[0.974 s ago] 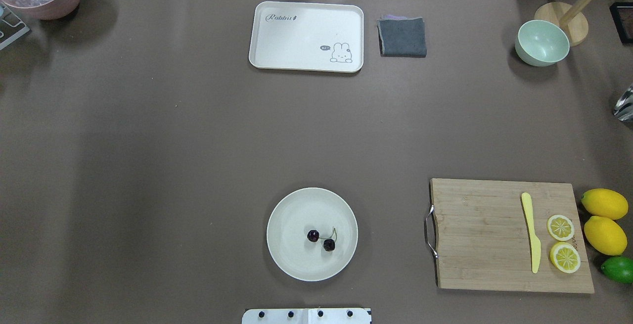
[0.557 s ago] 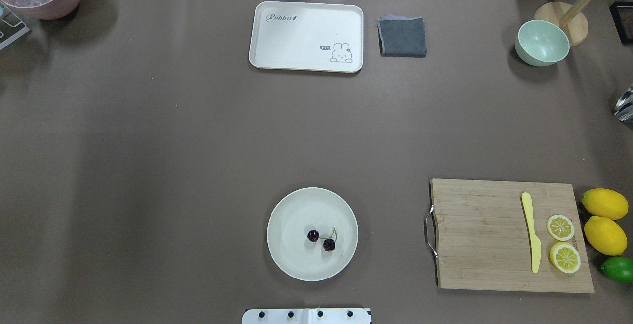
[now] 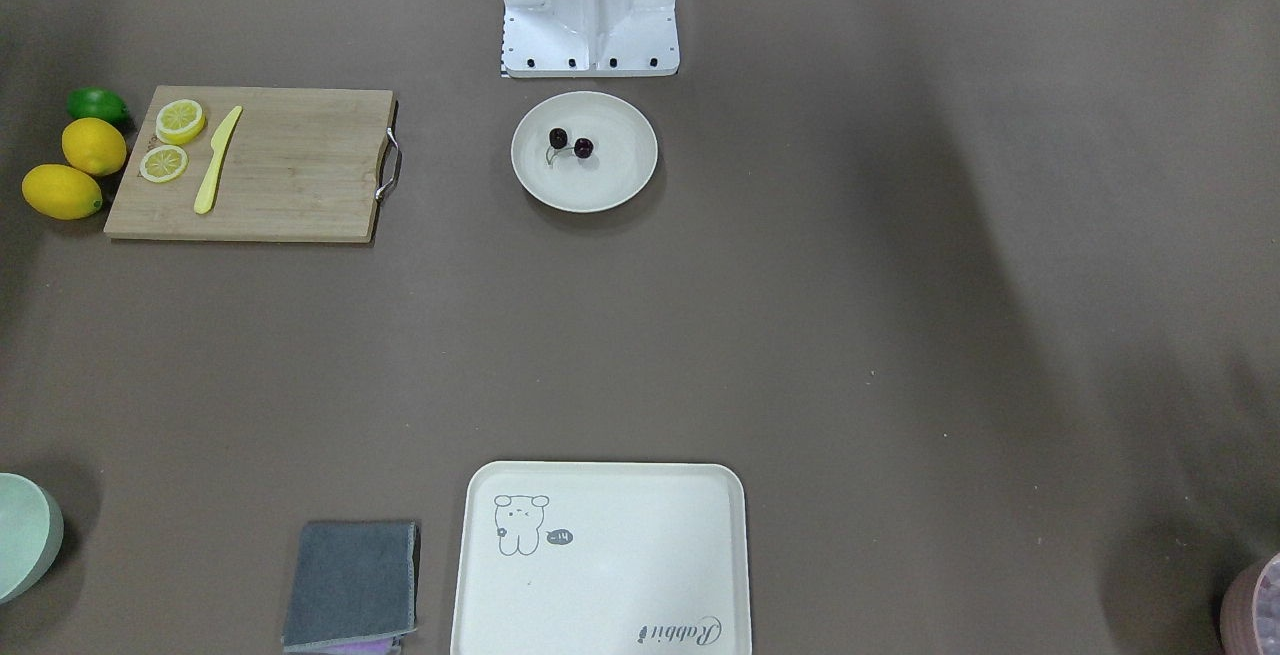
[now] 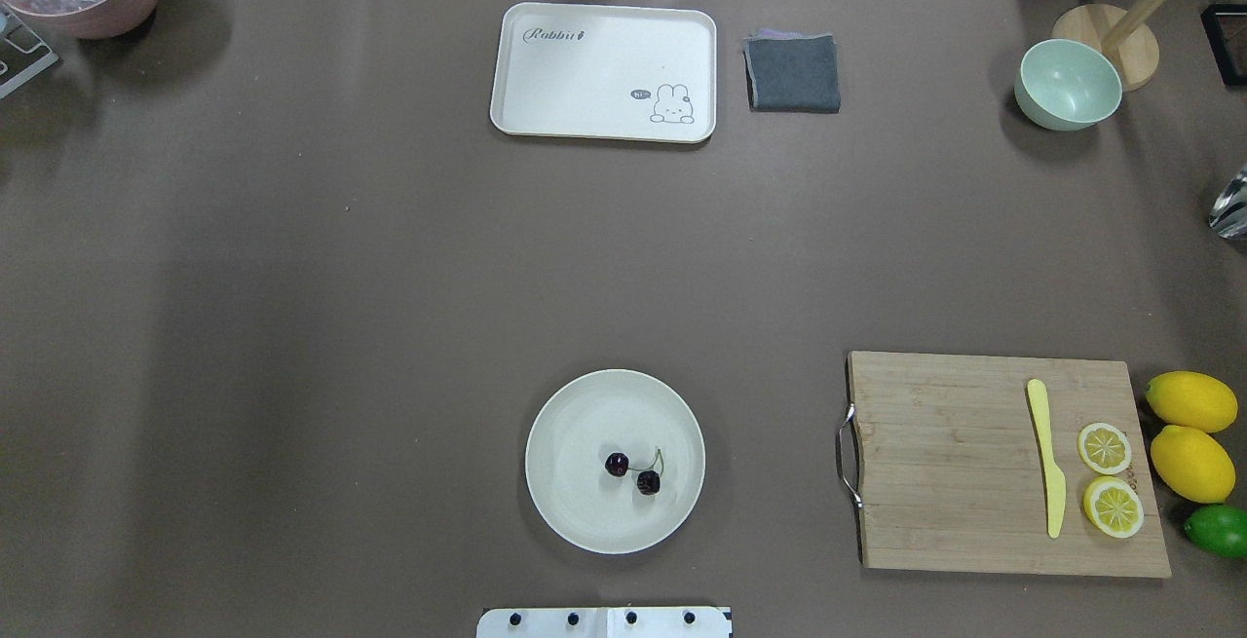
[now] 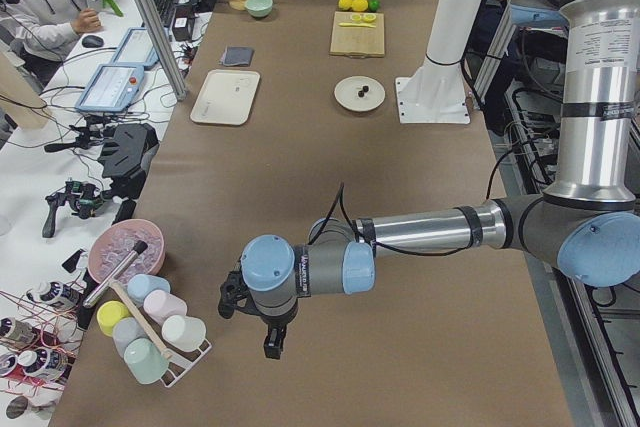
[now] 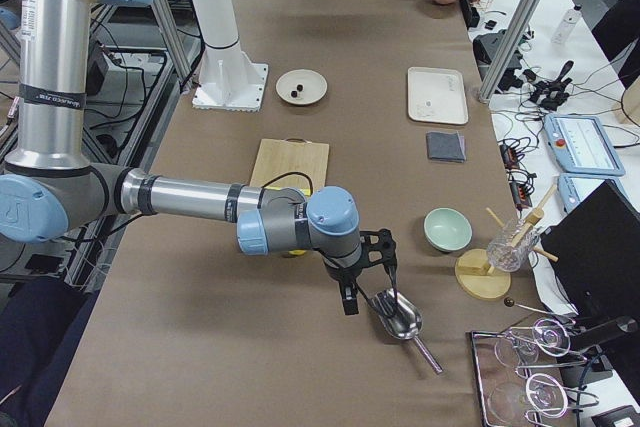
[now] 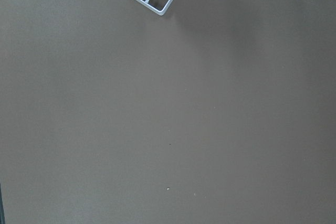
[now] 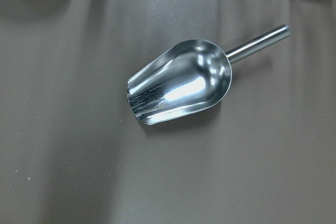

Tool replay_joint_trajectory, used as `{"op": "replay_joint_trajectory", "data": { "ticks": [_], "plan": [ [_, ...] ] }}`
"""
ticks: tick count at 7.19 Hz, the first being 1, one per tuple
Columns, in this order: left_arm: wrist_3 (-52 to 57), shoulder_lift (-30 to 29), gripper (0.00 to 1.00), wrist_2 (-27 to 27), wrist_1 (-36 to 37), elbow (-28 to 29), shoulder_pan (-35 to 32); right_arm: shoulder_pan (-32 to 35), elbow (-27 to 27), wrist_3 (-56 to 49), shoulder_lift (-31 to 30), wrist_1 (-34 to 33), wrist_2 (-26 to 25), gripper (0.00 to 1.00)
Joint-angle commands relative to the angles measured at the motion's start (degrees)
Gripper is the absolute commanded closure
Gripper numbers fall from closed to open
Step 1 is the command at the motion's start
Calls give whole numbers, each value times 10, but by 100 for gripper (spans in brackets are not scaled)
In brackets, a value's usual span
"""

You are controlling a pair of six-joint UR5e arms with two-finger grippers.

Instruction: Place red cherry on plate

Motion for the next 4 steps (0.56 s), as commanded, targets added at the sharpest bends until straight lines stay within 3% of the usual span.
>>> {"op": "replay_joint_trajectory", "data": {
  "ticks": [1,4],
  "plan": [
    [0,1,2,1,0,-4,0,0,-11,-11,-10,47,-3,0],
    [-4,4,2,2,-24,-3,0,0,-14,0,-7,30,1,0]
  ]
}}
